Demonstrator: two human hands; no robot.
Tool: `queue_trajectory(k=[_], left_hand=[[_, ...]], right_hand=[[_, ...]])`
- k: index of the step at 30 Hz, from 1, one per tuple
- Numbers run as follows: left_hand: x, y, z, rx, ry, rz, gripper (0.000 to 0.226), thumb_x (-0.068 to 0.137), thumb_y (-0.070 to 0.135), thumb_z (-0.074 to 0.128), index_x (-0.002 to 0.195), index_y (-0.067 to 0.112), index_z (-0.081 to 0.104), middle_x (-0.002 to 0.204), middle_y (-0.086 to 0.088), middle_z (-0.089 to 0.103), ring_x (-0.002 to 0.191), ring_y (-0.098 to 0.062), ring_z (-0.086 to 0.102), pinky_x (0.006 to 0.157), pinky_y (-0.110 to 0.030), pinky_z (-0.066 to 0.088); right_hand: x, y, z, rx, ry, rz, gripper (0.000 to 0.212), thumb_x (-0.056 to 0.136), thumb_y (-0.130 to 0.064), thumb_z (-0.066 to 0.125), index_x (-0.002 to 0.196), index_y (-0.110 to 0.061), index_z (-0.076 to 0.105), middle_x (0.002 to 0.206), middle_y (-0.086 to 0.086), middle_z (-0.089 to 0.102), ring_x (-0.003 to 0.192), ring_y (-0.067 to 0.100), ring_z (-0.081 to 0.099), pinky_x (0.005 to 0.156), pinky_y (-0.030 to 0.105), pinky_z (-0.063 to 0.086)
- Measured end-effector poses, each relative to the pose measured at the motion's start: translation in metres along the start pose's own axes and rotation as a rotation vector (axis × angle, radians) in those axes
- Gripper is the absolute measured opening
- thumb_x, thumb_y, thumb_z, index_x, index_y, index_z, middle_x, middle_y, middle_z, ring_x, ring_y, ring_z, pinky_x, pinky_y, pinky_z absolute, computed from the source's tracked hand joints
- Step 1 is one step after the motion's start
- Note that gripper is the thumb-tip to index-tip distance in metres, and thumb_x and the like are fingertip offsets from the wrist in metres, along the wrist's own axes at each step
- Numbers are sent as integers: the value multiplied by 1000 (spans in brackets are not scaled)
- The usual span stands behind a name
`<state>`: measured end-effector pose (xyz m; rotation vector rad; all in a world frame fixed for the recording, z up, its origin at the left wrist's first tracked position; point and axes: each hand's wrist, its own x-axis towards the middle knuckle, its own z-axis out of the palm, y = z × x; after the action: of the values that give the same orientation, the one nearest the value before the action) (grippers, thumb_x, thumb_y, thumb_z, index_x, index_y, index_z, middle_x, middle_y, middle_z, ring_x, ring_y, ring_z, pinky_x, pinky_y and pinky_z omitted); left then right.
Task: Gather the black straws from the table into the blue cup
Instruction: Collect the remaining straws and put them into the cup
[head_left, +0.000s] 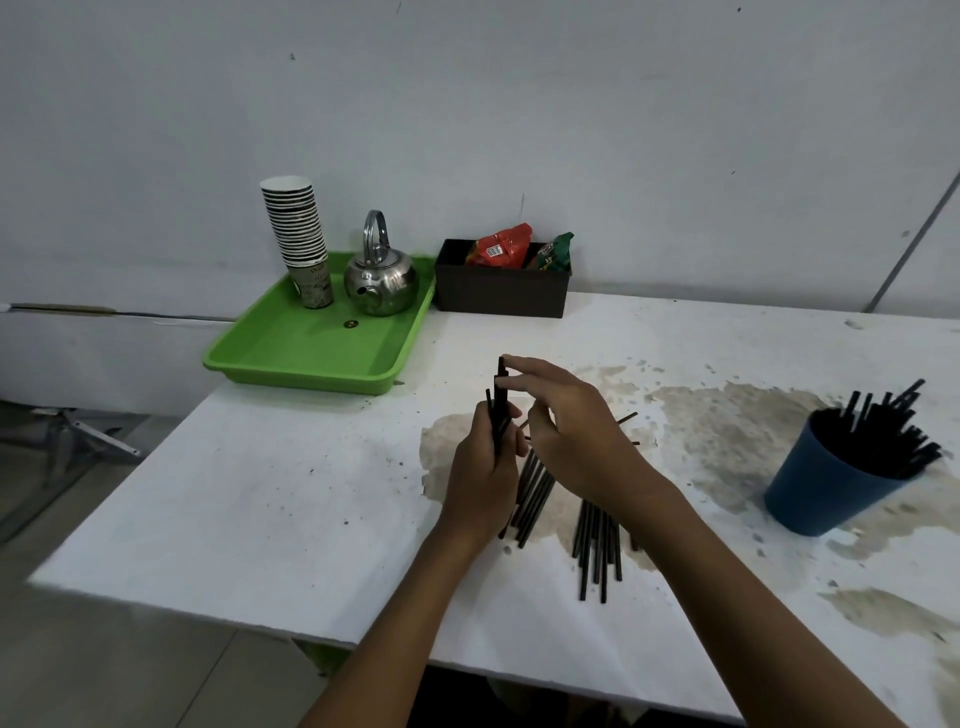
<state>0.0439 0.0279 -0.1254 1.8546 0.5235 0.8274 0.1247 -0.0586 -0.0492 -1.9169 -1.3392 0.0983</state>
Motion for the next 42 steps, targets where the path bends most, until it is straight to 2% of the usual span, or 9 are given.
queue_trajectory(k=[10,15,18,24,26,29,36,39,42], left_hand=[[-2,1,-2,-36,13,-8,24,107,16,35,98,34,49,66,13,48,54,-3,43,56,-18,37],[-2,3,-2,-66,35,-60,21,101,45,35,98,34,53,81,-6,64,74,-16,62,70,-34,50],[-1,6,-2,-102,50,-60,28,99,51,44,96,25,54,71,-7,52,65,-12,51,62,-37,43],[1,3,-6,-128,108,-134,10,96,25,62,96,33,56,69,13,59,58,-8,50,57,-19,44],[1,4,-7,-127,117,-178,13,97,24,60,104,36,60,92,13,69,79,2,63,75,-18,51],[0,4,-9,-156,95,-232,17,98,23,58,113,20,67,99,6,73,94,-10,68,82,-29,53],[-1,9,-8,-206,66,-252,27,105,26,47,84,14,59,54,13,49,51,-5,44,53,-18,37],[4,9,-6,-267,27,-255,42,108,31,37,108,-3,62,53,4,55,48,-7,40,48,-17,36],[6,17,-5,-339,-14,-235,33,109,29,33,127,25,61,65,-3,68,49,-5,36,42,-17,27]], right_hand=[[8,1,-5,-26,18,22,67,85,13,34,143,-19,44,149,-4,44,140,7,32,112,13,21],[3,0,-2,-47,-31,12,65,84,14,35,138,-18,51,146,-2,48,138,10,36,113,17,24],[0,-1,3,-16,-34,4,65,83,15,36,137,-18,53,145,-4,49,137,7,38,114,18,26],[-7,-10,1,251,-50,143,59,86,14,34,127,-19,62,97,-15,61,64,-23,51,61,1,39],[-11,-15,4,212,-68,96,60,86,14,34,129,-18,61,112,-10,65,94,-17,55,82,2,42],[-15,-16,10,153,-58,23,62,84,8,33,134,-20,56,134,-4,58,126,3,47,107,16,35],[-27,-13,8,-31,-60,-41,71,83,13,37,143,-24,44,146,-4,45,138,6,31,107,4,18],[-42,-7,-6,43,74,-5,62,88,7,42,140,-27,48,136,-11,50,126,-3,40,101,4,27],[-70,7,-22,32,222,19,43,91,-4,53,127,-27,60,119,-16,59,104,-6,49,88,7,36]])
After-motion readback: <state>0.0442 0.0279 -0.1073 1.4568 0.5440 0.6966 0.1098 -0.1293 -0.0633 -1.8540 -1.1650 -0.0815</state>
